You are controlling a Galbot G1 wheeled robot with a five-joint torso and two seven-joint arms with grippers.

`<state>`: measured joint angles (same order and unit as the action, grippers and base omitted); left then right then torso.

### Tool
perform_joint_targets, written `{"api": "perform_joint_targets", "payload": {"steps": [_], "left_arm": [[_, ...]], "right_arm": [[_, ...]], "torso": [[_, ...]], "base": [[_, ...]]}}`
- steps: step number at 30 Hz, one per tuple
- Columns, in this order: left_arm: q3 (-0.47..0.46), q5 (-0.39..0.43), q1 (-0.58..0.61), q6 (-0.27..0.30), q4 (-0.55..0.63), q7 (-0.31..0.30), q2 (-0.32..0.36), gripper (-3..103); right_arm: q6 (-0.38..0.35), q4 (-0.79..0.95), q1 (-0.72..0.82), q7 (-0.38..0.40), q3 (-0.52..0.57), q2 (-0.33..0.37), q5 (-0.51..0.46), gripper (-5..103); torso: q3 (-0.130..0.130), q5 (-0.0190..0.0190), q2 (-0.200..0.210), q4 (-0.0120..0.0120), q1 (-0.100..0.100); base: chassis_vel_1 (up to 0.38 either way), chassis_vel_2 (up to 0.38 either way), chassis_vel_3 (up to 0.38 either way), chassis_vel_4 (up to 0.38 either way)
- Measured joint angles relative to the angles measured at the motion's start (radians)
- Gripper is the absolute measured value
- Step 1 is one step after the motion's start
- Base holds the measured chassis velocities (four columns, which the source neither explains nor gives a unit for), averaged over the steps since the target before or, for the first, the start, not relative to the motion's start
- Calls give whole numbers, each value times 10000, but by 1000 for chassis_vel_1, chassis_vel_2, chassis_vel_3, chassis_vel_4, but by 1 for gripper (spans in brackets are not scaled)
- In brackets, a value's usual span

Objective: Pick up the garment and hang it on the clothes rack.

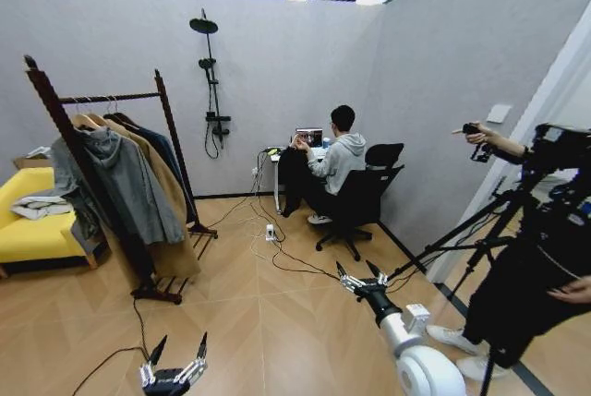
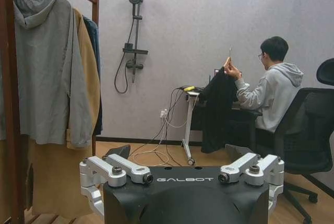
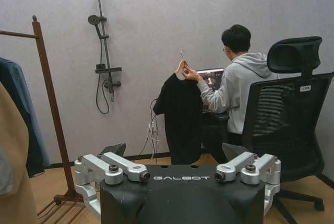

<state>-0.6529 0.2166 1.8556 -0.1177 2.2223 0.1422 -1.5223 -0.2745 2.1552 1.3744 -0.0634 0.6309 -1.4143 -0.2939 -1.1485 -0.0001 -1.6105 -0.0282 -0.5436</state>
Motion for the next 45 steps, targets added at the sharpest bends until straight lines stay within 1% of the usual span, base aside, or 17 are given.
{"api": "perform_joint_targets", "payload": {"steps": [5,16,18,26,35,45], "left_arm": [[0,0,0,0,0,0,0,100],[0,0,0,0,0,0,0,100],[0,-1,0,0,0,0,0,100],[0,0,0,0,0,0,0,100],[0,0,0,0,0,0,0,100],[0,0,0,0,0,0,0,100]], "right_arm": [[-12,98,93,147,5,-148,113,100],[14,194,-83,258,-27,-30,184,100],[163,33,-145,258,-41,79,176,100],[328,-433,-438,225,-130,340,57,100],[452,-627,-635,176,-132,356,-162,100],[816,-703,-440,54,-44,318,38,100]], "torso": [[0,-1,0,0,0],[0,1,0,0,0],[0,1,0,0,0],[0,1,0,0,0],[0,1,0,0,0],[0,1,0,0,0]], "base": [[0,0,0,0],[0,0,0,0],[0,0,0,0],[0,0,0,0],[0,0,0,0],[-60,70,64,-56]]}}
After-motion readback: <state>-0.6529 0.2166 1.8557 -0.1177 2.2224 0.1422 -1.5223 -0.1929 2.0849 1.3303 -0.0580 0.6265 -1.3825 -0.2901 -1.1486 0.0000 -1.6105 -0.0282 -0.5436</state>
